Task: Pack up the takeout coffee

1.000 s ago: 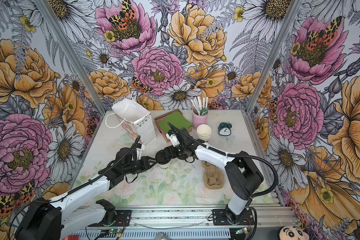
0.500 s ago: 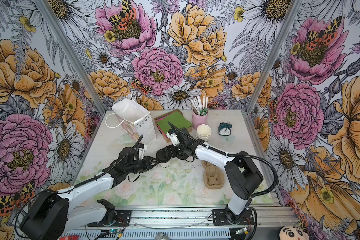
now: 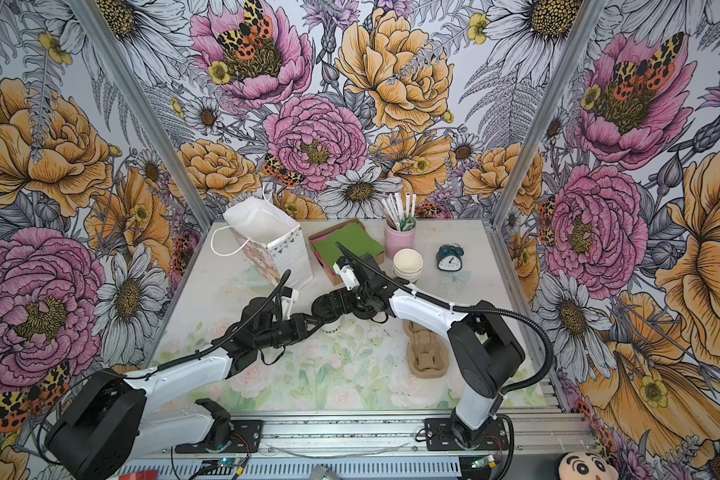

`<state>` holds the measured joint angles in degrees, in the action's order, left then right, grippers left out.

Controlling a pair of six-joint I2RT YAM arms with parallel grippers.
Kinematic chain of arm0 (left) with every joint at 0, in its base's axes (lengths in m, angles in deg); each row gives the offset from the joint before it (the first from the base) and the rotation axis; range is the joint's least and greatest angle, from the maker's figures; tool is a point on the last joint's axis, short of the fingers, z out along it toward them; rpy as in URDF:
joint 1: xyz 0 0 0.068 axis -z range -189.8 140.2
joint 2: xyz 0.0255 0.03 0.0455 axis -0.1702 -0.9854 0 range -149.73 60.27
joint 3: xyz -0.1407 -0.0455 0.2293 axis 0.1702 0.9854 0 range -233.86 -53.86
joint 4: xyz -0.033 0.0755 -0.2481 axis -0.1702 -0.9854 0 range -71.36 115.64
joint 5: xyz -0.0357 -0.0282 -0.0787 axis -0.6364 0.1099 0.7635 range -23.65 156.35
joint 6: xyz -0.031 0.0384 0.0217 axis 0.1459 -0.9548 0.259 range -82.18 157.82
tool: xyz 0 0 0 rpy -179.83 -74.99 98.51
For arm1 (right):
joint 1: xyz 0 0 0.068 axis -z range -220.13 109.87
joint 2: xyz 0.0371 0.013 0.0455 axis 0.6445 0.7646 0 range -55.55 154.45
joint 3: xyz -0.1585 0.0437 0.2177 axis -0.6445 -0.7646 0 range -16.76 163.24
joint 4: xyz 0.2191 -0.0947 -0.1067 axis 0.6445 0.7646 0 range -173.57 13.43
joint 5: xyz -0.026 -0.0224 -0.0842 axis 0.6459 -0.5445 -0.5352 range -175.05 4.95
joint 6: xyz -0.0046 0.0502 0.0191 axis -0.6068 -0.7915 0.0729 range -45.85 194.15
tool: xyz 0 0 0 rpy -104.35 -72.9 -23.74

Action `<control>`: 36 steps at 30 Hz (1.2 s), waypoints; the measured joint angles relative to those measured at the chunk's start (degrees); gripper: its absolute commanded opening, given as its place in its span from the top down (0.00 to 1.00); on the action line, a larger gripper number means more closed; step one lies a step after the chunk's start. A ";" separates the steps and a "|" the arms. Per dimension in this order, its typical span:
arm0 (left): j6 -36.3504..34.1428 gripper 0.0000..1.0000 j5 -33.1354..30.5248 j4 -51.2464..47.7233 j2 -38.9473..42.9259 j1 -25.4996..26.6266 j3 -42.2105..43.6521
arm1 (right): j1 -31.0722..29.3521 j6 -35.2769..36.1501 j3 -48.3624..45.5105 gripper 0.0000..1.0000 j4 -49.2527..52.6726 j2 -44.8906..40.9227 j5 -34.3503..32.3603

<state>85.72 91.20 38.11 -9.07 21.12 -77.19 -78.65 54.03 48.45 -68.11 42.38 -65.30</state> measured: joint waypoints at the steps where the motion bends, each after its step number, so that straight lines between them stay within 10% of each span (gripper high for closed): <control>1: 0.02 0.69 -0.17 0.00 0.22 0.00 0.07 | 0.00 0.00 0.00 0.20 0.00 0.00 0.00; 13: -3.06 0.48 -4.68 -17.88 12.94 -3.82 -6.19 | 0.00 1.86 0.83 0.21 0.26 0.48 1.11; 36: -4.37 0.60 0.13 -19.58 8.92 -11.21 -5.46 | 1.07 18.80 8.70 0.33 5.53 6.78 13.51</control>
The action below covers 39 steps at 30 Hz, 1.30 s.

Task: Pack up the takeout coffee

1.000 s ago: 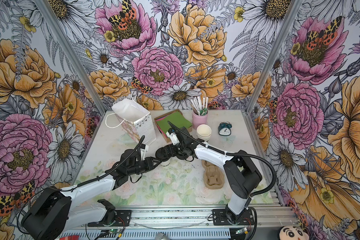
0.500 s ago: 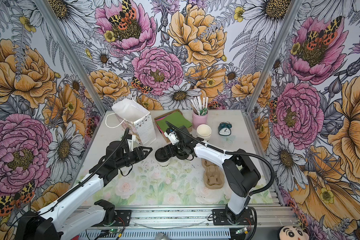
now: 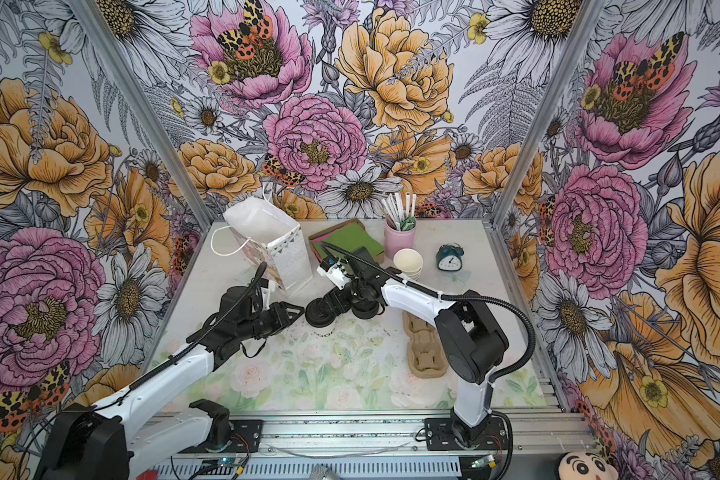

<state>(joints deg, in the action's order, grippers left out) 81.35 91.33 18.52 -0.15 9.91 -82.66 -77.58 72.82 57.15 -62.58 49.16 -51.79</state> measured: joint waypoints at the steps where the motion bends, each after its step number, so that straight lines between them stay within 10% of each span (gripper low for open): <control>1: 0.02 0.60 0.00 0.02 0.07 -0.02 0.39 | 0.00 0.66 0.31 0.33 0.33 0.17 0.26; 39: -0.52 0.68 -0.83 6.21 -4.57 1.64 2.14 | 0.00 6.97 4.92 0.35 6.47 2.69 2.67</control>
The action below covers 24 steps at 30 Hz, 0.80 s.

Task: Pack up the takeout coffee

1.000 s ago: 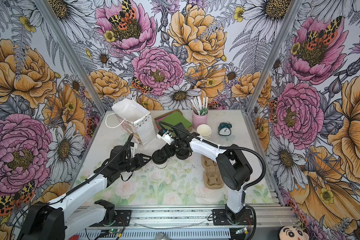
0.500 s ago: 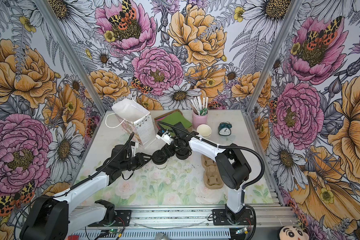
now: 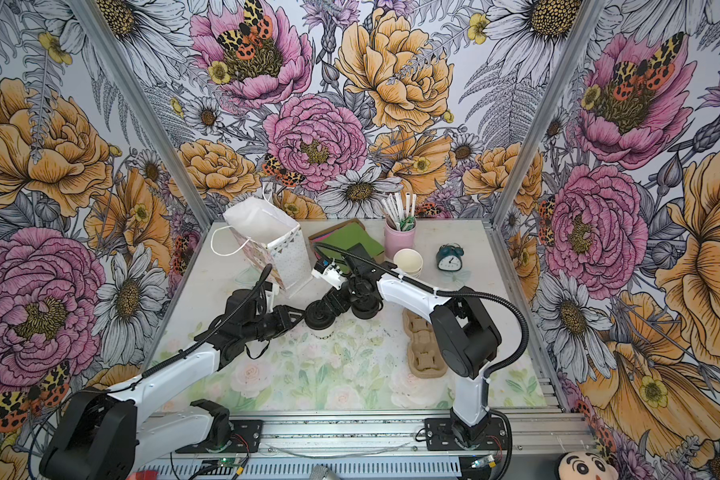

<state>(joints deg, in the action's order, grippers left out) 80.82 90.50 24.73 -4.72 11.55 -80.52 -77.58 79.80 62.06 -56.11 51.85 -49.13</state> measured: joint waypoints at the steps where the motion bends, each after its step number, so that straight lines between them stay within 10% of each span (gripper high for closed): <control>1: 0.00 0.68 -0.63 0.15 -0.04 0.33 0.00 | 0.00 0.00 0.00 0.35 0.09 0.00 -0.02; 24: 0.52 0.68 -8.13 5.66 1.46 4.17 2.84 | 0.39 -0.02 0.15 0.32 0.81 0.00 -0.04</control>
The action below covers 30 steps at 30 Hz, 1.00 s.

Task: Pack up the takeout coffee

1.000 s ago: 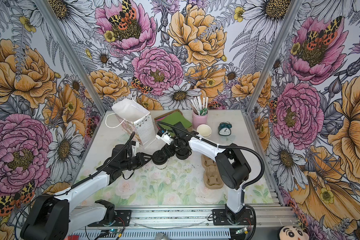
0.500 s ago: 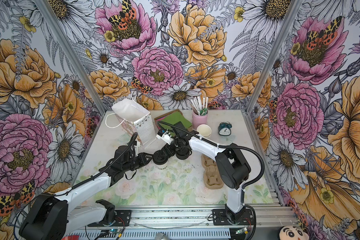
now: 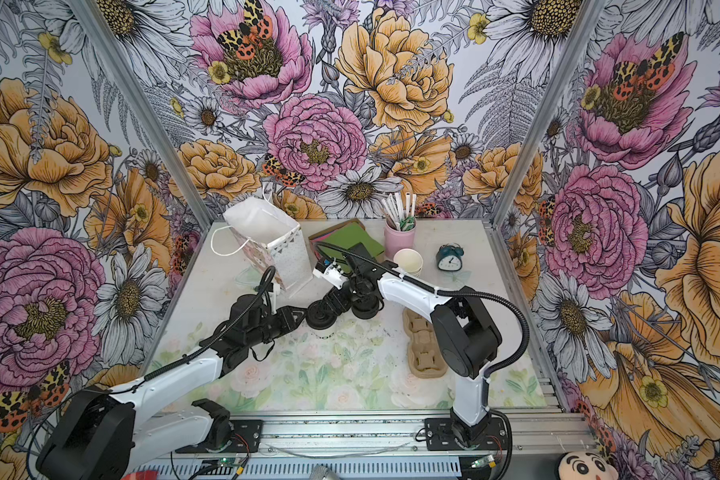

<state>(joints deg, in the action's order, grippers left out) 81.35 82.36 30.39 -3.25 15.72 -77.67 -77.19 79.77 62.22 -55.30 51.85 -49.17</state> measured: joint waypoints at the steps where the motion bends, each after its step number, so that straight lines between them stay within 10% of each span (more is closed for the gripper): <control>1: 0.00 0.66 -0.04 -0.72 0.57 0.04 0.00 | 0.00 -0.02 0.02 0.31 0.04 0.00 0.00; 30: -3.76 0.25 1.40 -18.45 7.87 -2.51 -7.43 | -2.71 -3.48 1.03 0.10 9.16 -5.84 -11.45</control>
<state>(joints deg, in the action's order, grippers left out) 77.59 83.76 11.94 4.61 13.21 -85.11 -79.90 76.30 63.24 -46.14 46.01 -60.63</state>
